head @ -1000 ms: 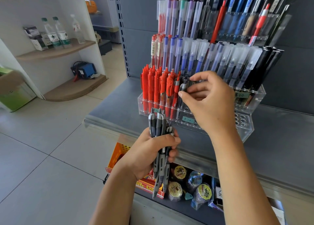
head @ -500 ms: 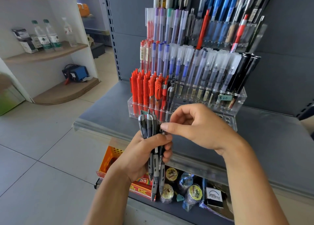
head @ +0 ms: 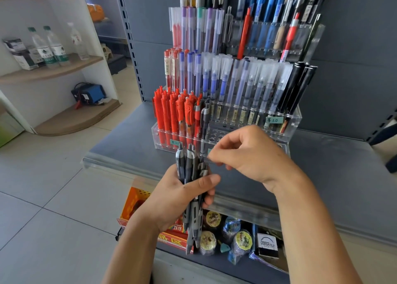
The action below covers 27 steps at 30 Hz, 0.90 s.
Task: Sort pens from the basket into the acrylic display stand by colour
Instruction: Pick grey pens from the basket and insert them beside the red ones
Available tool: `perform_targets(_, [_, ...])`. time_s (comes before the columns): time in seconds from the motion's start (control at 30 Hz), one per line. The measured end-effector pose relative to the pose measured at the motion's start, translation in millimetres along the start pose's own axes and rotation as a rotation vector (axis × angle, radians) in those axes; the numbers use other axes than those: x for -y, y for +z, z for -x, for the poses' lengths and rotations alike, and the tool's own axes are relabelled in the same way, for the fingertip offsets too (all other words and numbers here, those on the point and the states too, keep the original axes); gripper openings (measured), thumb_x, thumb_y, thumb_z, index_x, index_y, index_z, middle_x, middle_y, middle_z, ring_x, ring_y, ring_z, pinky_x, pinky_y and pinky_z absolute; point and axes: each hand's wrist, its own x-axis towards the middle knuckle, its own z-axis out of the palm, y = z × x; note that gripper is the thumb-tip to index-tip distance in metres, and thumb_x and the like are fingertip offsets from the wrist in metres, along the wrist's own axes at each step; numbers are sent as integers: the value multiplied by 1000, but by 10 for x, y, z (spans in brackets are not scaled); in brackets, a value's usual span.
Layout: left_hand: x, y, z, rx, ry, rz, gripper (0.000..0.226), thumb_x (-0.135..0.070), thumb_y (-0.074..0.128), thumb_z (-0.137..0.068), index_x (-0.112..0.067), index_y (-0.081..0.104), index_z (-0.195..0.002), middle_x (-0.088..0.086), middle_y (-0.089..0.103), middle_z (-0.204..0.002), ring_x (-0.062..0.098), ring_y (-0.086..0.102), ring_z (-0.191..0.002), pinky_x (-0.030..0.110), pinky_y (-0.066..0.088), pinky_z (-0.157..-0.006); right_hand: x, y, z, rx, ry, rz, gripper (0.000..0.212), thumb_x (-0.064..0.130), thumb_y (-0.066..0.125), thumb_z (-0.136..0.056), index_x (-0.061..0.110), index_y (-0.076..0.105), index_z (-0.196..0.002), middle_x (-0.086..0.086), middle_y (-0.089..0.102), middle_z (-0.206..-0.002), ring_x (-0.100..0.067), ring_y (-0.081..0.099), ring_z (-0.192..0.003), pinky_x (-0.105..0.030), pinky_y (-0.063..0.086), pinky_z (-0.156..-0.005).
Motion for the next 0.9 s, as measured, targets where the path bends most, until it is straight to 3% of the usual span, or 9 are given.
perform_targets(0.1, [1,19,-3,7,16,-15,21,-15,71,-88,-12,62,-68,8,58,-62,20,56,-54,28,49,-56,2,-10,7,57,26,-7,19,37,85,-77,20,78,-73,9,73,-69,0,65,-66,-34,54,-74])
perform_targets(0.2, [-15,36,-3,12,24,-35,24,-14,74,-88,-8,62,-69,8,58,-61,19,56,-54,28,49,-56,-4,11,12,103,43,60,17,37,86,-76,22,80,-74,10,75,-71,-3,68,-74,-39,58,-83])
perform_targets(0.37, [-22,62,-10,10,26,-44,13,-18,70,-84,-13,69,-72,7,58,-63,18,57,-55,27,50,-57,12,-16,26,86,63,101,22,36,86,-78,17,78,-70,7,70,-59,5,60,-54,-28,49,-67])
perform_targets(0.43, [-15,64,-12,14,27,-43,13,-17,69,-85,-13,69,-73,7,59,-63,18,57,-56,27,50,-58,13,-18,36,91,58,115,22,36,85,-80,17,78,-70,6,69,-57,5,58,-51,-27,46,-65])
perform_targets(0.53, [-5,62,-18,9,17,-24,11,-16,71,-84,-15,70,-73,8,60,-65,19,59,-57,28,51,-58,11,-21,34,89,44,126,24,39,82,-83,18,77,-72,5,71,-60,3,59,-53,-31,53,-68])
perform_targets(0.67, [-1,46,-24,2,-2,-6,14,-15,73,-82,-11,66,-70,10,61,-65,20,60,-57,28,51,-57,4,-67,14,-6,14,70,24,41,80,-84,19,75,-76,0,75,-68,-5,66,-60,-33,59,-71])
perform_targets(0.83, [-20,20,0,16,1,-27,22,-17,72,-85,-9,62,-67,8,60,-62,18,59,-55,27,51,-58,-1,-111,6,-187,-69,-93,21,39,80,-84,19,76,-79,6,71,-63,-1,64,-55,-25,51,-63])
perform_targets(0.9, [-7,4,-1,16,12,-27,26,-18,74,-89,-10,61,-67,8,57,-62,19,57,-55,27,50,-57,-3,-107,5,-185,-106,-141,21,40,80,-83,19,76,-80,5,71,-65,-2,64,-57,-25,51,-63])
